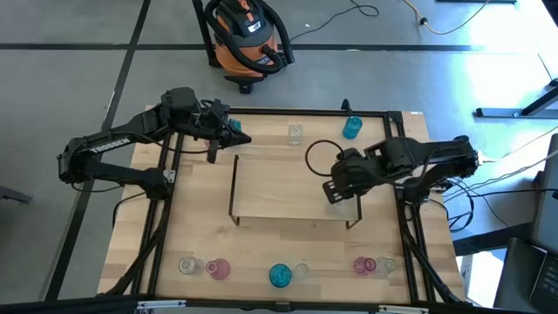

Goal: Sort vases onto shelf
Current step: Put the transparent vase on the shelf aligned with the other transparent vase

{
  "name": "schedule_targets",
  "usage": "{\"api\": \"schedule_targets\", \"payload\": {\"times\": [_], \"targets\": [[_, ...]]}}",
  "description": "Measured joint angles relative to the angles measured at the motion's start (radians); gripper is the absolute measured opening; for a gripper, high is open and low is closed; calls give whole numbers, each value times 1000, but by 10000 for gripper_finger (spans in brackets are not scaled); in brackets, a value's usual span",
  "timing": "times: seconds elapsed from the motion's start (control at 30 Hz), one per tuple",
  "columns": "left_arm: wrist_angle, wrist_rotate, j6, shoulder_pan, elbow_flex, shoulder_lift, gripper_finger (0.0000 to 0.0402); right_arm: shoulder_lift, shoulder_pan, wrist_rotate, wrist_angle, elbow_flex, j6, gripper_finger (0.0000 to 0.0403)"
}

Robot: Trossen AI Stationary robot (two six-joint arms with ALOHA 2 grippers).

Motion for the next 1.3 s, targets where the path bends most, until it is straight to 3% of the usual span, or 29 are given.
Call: {"api": "schedule_targets", "payload": {"times": [0.27,0.5,0.7,0.83,1.1,1.3], "targets": [[-11,6,1,0,0,0,0,-3,99,71,17,95,57,4],[-11,14,2,0,0,0,0,-2,334,338,35,94,413,1],[51,221,-78,-4,0,72,0,-2,515,443,71,12,728,1],[136,312,-190,-59,0,185,0,-1,545,441,157,-88,757,0],[298,168,-344,-190,0,399,0,-1,529,506,263,-245,759,0],[456,155,-489,-248,0,545,0,-2,529,528,258,-322,759,0]]}}
